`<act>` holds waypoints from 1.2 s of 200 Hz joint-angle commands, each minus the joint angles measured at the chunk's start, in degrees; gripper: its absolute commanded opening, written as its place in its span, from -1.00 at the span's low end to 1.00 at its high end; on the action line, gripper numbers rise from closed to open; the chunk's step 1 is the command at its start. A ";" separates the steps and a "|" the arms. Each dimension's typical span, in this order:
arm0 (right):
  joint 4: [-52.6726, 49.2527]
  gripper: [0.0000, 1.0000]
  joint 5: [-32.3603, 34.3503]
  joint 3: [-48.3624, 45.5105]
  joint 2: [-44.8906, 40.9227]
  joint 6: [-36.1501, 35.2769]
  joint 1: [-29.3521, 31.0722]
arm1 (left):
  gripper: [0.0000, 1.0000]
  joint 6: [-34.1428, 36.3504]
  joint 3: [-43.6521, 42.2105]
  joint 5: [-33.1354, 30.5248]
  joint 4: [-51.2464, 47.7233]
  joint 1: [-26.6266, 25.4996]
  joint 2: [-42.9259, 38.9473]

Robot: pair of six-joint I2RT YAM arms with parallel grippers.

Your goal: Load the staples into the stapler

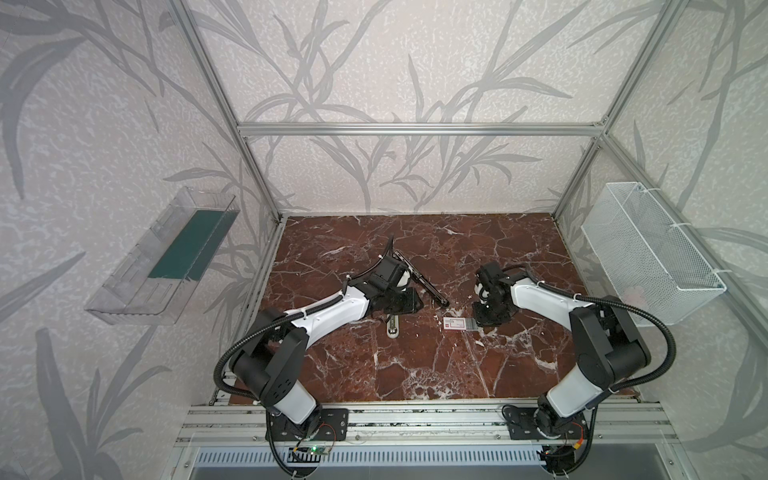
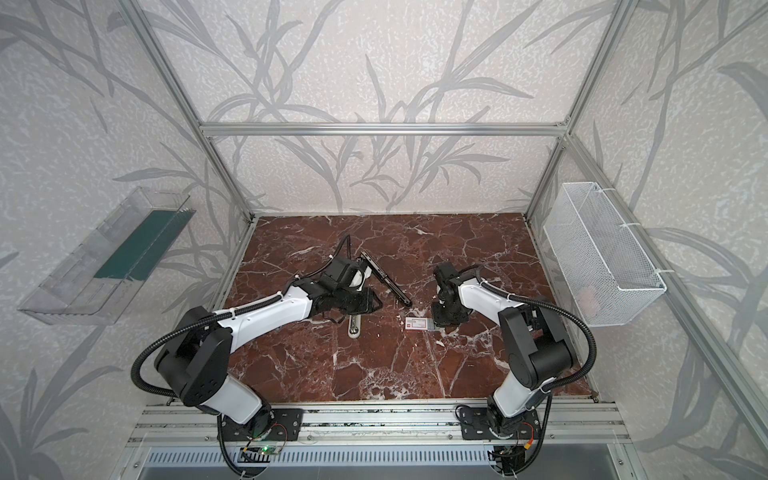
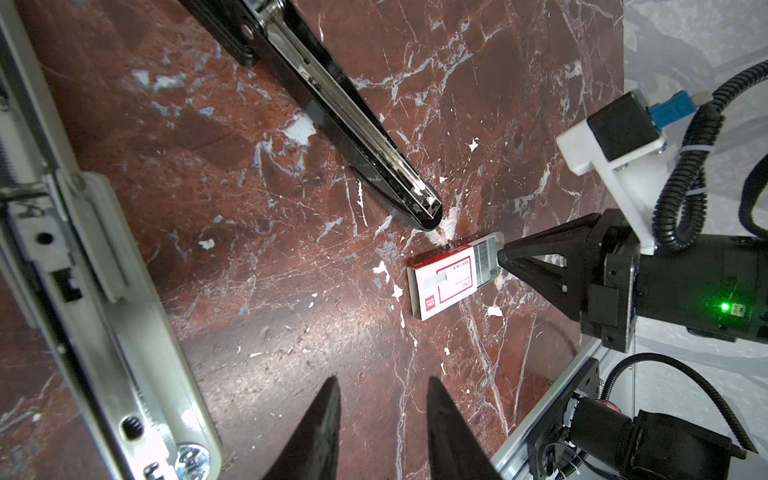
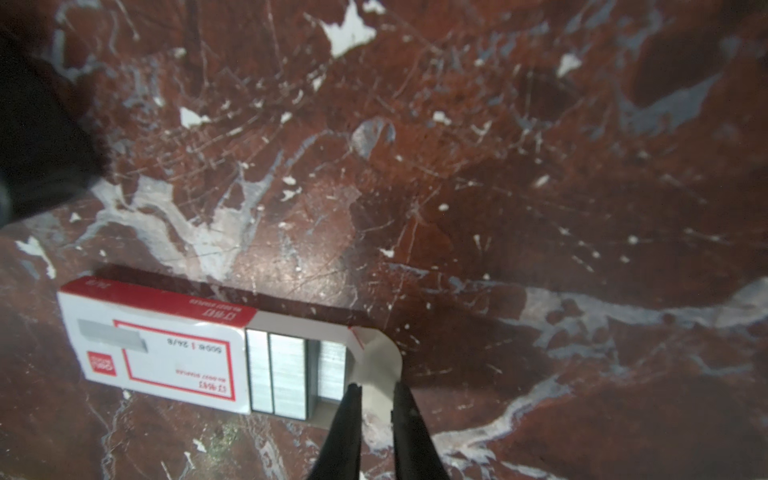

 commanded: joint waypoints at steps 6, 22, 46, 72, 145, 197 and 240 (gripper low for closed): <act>-1.02 -0.64 0.46 -0.05 -2.84 0.17 0.43 | -0.27 -0.58 -0.93 -0.74 0.44 -0.16 -0.14; -1.57 -0.66 0.52 0.20 -4.24 0.24 0.56 | -0.27 -0.62 -0.94 -0.72 0.44 -0.19 -0.28; -2.06 -0.69 0.38 0.56 -5.38 0.24 1.09 | -0.27 -0.68 -1.11 -0.83 0.53 -0.14 -0.51; -1.88 -0.74 -0.13 0.74 -4.52 0.24 1.78 | -0.27 -0.75 -1.26 -0.66 0.79 -0.16 -0.30; -0.10 -0.72 1.12 0.30 -0.79 0.67 2.13 | -0.27 -0.93 -1.81 -1.01 0.79 -0.20 -0.98; 0.49 -0.73 1.39 -0.23 -0.06 0.77 2.19 | -0.27 -1.02 -1.84 -1.10 0.97 -0.16 -1.02; 0.93 -0.77 1.45 -0.37 0.99 0.77 2.13 | -0.27 -1.02 -1.85 -1.09 0.97 -0.07 -0.96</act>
